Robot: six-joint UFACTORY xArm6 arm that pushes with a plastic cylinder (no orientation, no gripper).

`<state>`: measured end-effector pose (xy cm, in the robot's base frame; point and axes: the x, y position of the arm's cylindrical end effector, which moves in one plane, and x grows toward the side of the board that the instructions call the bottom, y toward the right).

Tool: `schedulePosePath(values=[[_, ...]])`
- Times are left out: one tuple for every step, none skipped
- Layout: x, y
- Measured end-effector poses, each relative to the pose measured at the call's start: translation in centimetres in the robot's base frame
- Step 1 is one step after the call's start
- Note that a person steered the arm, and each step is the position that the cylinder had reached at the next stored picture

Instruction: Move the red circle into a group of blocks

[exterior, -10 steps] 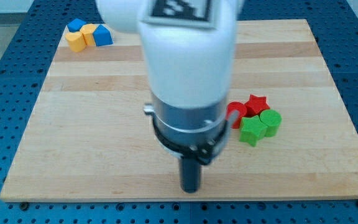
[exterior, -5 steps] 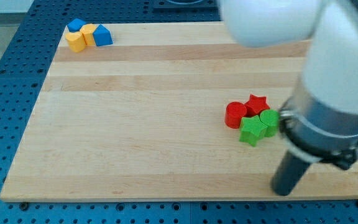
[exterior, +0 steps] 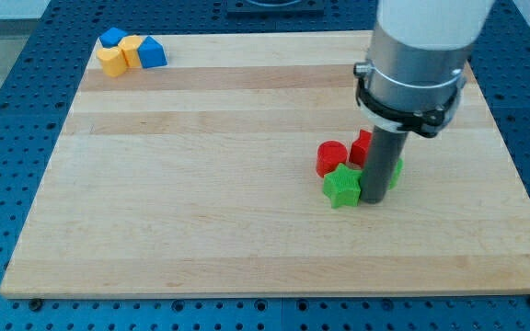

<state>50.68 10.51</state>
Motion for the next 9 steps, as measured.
schedulePosePath(values=[[-2.4, -1.7], [-6.1, -3.4], [-8.9, -5.2], [-8.6, -8.3], [-6.2, -10.4], [-5.9, -13.0], [-8.6, -15.4], [-12.0, -18.0], [-15.4, -22.6]])
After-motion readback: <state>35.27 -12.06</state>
